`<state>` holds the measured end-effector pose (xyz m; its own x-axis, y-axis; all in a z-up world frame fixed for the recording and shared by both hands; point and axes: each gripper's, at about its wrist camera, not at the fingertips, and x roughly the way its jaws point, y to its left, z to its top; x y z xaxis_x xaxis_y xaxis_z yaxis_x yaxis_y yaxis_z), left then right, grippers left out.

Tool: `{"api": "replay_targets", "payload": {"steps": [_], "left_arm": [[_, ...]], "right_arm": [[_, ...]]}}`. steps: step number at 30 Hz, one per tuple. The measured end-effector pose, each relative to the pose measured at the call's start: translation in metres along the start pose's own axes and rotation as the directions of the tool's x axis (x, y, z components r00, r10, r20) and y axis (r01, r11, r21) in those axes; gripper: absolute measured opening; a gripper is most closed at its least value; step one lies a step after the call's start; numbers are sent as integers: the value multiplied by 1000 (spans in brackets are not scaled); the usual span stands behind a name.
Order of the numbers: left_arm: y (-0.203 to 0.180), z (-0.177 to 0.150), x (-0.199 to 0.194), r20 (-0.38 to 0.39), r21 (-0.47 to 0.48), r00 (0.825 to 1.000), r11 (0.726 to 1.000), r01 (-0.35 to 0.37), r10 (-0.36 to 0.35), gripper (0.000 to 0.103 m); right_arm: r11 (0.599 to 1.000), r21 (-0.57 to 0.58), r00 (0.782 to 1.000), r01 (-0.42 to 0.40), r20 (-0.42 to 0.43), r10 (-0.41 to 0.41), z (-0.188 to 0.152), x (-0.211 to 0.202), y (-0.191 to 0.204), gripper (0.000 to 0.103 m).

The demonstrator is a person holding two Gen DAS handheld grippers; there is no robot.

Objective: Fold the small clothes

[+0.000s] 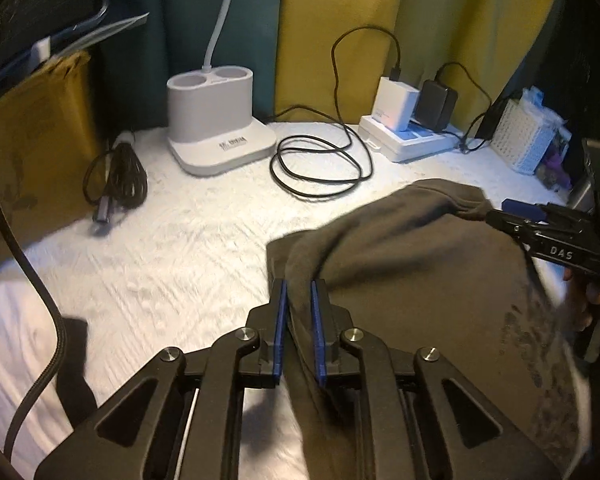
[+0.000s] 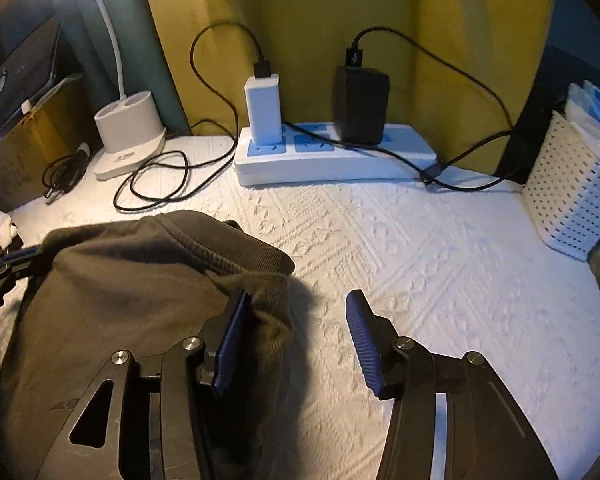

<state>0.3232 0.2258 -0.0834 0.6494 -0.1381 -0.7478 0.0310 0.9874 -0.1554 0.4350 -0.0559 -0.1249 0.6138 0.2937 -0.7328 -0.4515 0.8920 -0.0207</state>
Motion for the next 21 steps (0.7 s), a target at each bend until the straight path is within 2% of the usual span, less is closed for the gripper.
{"api": "replay_targets", "payload": {"steps": [1,2,3,9,13,17,21], "left_arm": [[0,-1,-3,-5,-12,1000,1000,16,-16,25],[-1,-3,-6,-3,-19,1000,1000,23,-23,49],[-2,-5,-9,4,-25,1000,999,29,-29,66],[-21,-24,-14,-24,8,998,998,56,-55,67],[-23,-39,-5,-61,27,998,1000,13,-11,67],[-21,-48,-6,-50,54,998,998,-26,29,66],[-21,-51,-9,-44,52,998,998,-37,39,64]], "right_arm": [[1000,5,1000,-1,4,1,-1,-3,1,52],[1000,10,1000,-3,7,3,-2,-7,0,52],[1000,17,1000,-7,7,7,-3,-11,-1,52],[999,34,999,-39,-24,40,-16,-24,4,52],[999,23,999,-30,-43,31,-26,-23,9,52],[999,32,998,-25,-50,27,-34,-21,7,52],[999,30,999,-11,-45,12,-38,-24,6,53]]}}
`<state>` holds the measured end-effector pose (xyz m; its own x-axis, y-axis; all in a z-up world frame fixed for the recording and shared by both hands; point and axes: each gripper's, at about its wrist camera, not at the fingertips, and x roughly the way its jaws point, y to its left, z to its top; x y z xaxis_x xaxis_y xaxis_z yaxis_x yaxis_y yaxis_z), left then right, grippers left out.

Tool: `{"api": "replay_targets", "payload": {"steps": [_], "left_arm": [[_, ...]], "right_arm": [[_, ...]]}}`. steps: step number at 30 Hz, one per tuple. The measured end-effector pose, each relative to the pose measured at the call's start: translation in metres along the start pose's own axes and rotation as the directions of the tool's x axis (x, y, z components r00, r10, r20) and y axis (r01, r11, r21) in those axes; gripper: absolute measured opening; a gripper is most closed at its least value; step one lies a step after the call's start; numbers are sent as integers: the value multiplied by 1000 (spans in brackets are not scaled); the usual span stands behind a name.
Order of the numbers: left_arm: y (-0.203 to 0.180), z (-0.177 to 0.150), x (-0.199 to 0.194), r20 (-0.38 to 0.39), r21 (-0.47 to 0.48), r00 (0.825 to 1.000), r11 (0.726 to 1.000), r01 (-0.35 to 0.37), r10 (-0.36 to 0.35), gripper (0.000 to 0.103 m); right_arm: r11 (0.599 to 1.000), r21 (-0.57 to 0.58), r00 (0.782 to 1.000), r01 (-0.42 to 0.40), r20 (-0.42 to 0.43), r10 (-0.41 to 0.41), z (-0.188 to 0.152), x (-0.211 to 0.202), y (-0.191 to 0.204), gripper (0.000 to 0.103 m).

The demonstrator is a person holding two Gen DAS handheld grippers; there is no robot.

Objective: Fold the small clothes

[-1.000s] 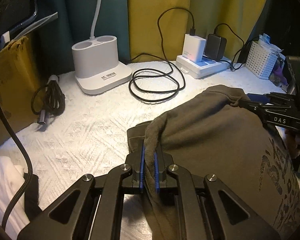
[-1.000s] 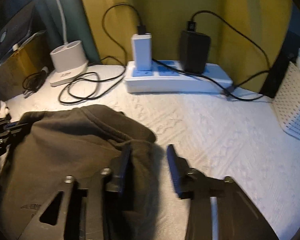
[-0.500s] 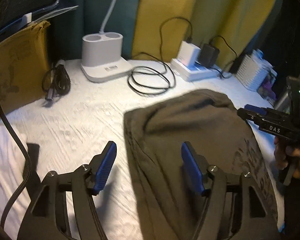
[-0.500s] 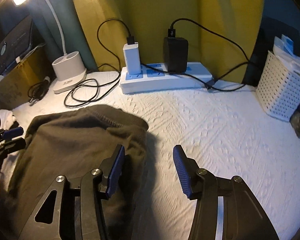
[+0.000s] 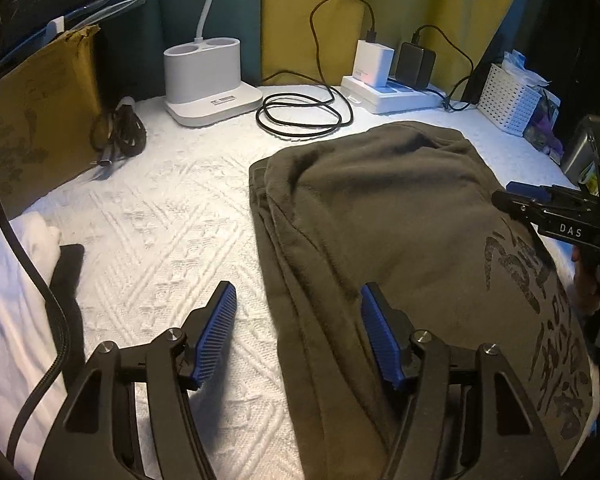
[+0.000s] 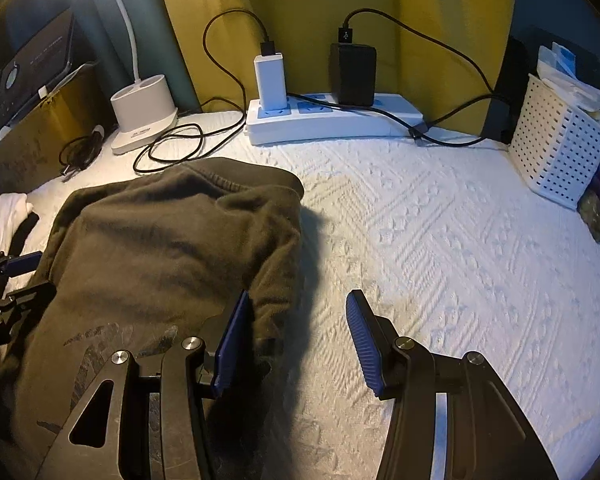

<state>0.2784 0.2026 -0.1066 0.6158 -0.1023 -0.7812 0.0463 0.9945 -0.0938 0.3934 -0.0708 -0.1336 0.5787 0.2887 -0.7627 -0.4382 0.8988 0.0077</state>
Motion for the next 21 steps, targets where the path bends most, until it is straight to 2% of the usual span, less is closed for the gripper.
{"api": "replay_targets", "payload": {"steps": [5,9,15,17,21], "left_arm": [[-1,-3,-8,6,-1,1000,1000,-19,19,64],[-2,-4,-22,30,-12,999,999,31,-31,64],[-7,0,-31,40,-14,998,999,48,-48,65],[-6,3,-30,50,-23,998,999,45,-44,65],[-5,15,-21,57,-28,998,999,42,-40,66]], "right_arm": [[1000,-2,1000,19,4,-19,-5,-6,-2,54],[999,14,1000,29,4,-30,-11,-14,-6,54],[999,27,999,40,11,-40,-16,-29,-13,55],[999,36,999,40,14,-41,-17,-32,-17,74],[998,50,999,24,24,-25,-15,-39,-26,77]]}}
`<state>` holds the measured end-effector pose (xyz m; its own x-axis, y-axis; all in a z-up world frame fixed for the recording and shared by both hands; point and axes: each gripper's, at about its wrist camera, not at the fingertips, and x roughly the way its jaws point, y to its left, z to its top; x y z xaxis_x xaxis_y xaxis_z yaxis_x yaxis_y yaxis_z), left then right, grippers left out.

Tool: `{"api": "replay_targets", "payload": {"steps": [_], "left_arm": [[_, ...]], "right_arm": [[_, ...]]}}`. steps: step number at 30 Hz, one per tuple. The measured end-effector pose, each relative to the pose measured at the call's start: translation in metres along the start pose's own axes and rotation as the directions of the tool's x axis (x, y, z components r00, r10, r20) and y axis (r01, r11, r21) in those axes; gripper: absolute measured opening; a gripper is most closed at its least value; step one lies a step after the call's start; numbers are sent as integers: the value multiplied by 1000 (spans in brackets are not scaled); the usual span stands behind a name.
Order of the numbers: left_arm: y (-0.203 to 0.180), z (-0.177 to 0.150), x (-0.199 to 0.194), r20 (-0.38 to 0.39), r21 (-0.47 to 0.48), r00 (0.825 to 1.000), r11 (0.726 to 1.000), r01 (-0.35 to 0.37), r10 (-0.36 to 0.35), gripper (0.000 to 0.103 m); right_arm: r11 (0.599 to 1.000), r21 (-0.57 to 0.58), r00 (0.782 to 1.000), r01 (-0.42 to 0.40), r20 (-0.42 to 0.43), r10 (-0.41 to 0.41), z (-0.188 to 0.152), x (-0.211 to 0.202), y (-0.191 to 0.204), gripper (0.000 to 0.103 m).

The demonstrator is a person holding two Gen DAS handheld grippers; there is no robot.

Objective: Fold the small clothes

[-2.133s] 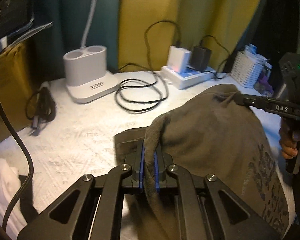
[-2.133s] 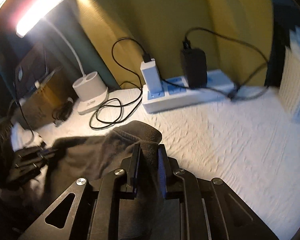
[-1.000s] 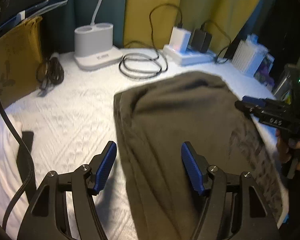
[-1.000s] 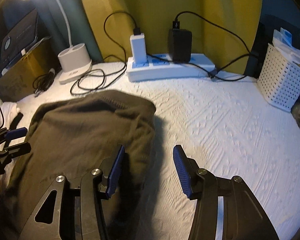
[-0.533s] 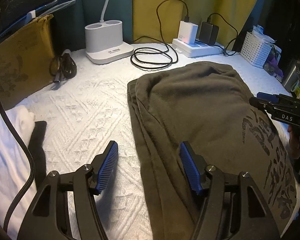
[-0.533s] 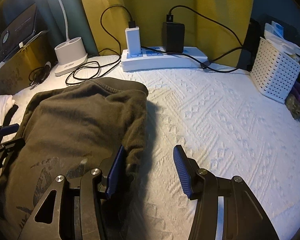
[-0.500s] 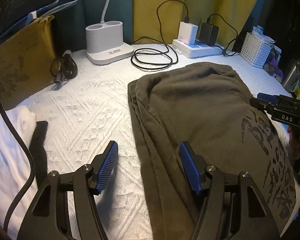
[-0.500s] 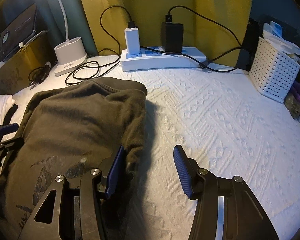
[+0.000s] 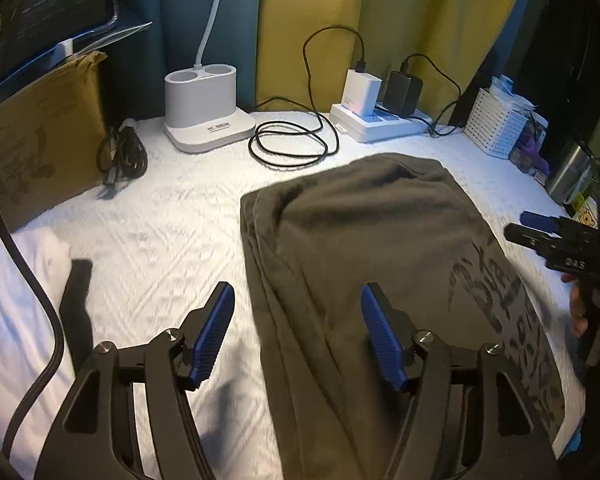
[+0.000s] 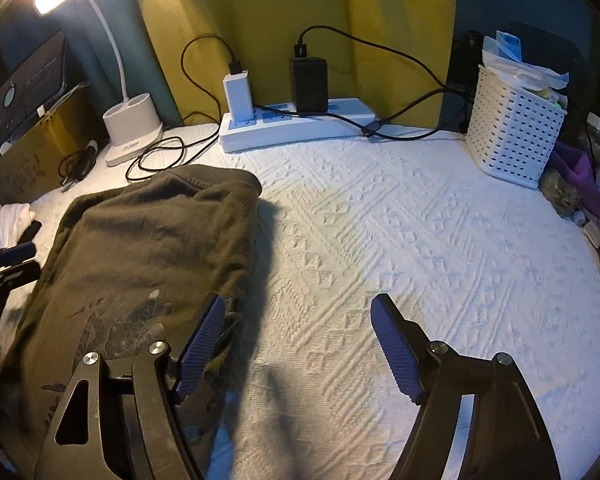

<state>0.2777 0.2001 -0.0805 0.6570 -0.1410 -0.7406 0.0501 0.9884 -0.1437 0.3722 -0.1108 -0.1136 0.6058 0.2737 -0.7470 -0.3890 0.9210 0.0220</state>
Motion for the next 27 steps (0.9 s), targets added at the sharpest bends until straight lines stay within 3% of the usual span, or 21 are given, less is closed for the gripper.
{"api": "replay_targets", "payload": {"steps": [7,15,19,27], "left_arm": [[6,26,24,-2,12,1000,999,-30,30,68],[10,36,60,-96,-9,995,1000,24,-25,71],[-5,35,62,-89,68,996,998,-4,10,73],[-10,31,64,-45,116,999,993,4,2,73]], "right_arm": [[999,13,999,-30,32,29,17,4,-10,77],[988,-2,988,-153,34,153,41,35,5,77],[977,-14,977,-211,2,211,46,56,16,77],[961,-56,963,-270,-32,269,42,74,49,77]]}}
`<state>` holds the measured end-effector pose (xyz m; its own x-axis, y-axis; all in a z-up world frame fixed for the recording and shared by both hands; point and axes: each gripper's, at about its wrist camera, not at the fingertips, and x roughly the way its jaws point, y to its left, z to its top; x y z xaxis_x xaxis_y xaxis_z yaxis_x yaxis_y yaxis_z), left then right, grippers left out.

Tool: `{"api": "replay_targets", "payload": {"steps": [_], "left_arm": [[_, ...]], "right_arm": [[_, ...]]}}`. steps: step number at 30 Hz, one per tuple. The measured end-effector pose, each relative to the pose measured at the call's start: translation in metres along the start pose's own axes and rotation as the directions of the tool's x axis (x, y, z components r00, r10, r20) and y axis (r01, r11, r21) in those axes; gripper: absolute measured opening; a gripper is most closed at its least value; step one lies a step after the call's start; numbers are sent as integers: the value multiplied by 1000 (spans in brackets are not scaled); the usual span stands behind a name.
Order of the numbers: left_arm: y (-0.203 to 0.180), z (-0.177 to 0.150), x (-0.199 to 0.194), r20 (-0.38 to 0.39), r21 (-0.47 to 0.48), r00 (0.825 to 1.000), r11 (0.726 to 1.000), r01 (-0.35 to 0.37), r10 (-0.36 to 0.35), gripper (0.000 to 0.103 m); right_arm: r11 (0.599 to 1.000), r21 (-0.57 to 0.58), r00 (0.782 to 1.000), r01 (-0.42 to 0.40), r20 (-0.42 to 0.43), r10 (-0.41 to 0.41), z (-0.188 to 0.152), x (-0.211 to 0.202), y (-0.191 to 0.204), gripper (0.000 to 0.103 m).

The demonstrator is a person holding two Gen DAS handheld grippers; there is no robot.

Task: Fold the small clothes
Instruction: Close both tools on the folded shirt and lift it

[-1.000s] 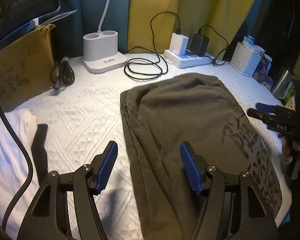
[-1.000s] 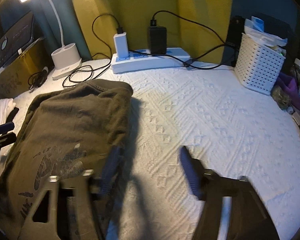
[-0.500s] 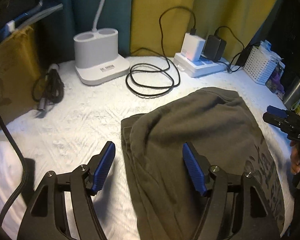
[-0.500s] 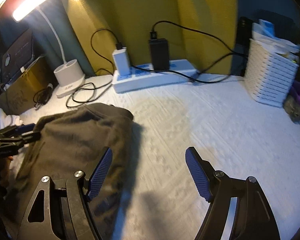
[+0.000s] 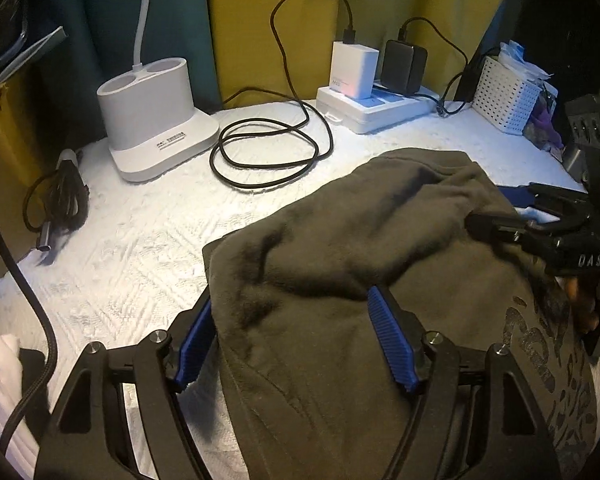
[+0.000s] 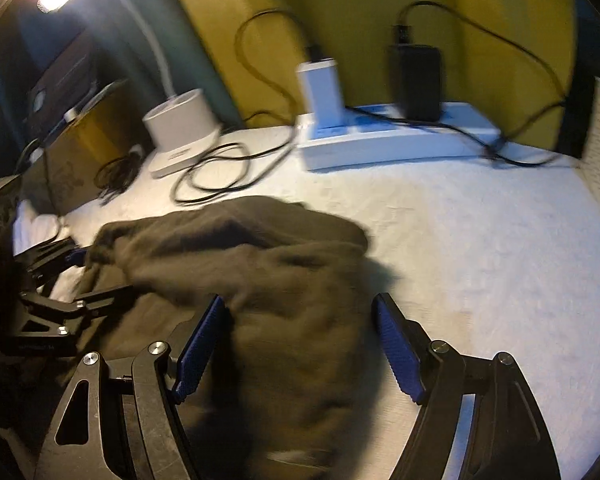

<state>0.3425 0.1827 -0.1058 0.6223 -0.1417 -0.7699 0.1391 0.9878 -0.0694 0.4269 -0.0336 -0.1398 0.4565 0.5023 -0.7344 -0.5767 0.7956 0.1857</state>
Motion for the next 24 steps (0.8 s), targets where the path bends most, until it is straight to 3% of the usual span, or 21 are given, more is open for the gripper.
{"api": "replay_targets", "payload": {"steps": [2,3,5,6,10,16,24], "left_arm": [[-2,1,0,5,7,1000,1000,1,-1,69],[-2,1,-1,8,14,1000,1000,15,-15,58],[-9,2,-3,7,34,999,999,41,-41,48],[-13,2,-3,3,45,999,998,47,-47,40],[-22,2,-5,7,57,998,996,64,-64,29],[-34,1,-27,77,94,992,991,91,-98,23],[-52,6,-60,170,110,980,990,83,-101,22]], "right_arm": [[999,-24,1000,23,-5,-23,1,5,9,77],[999,-34,1000,24,-10,-24,1,7,11,77],[998,-61,1000,17,-14,-17,3,10,17,61],[997,-70,1000,13,-15,-14,3,11,20,59],[995,-94,1000,-8,-18,6,3,11,24,31],[991,-129,999,34,23,-31,-1,-2,37,26],[991,-115,991,66,127,-51,-2,-53,42,25]]}}
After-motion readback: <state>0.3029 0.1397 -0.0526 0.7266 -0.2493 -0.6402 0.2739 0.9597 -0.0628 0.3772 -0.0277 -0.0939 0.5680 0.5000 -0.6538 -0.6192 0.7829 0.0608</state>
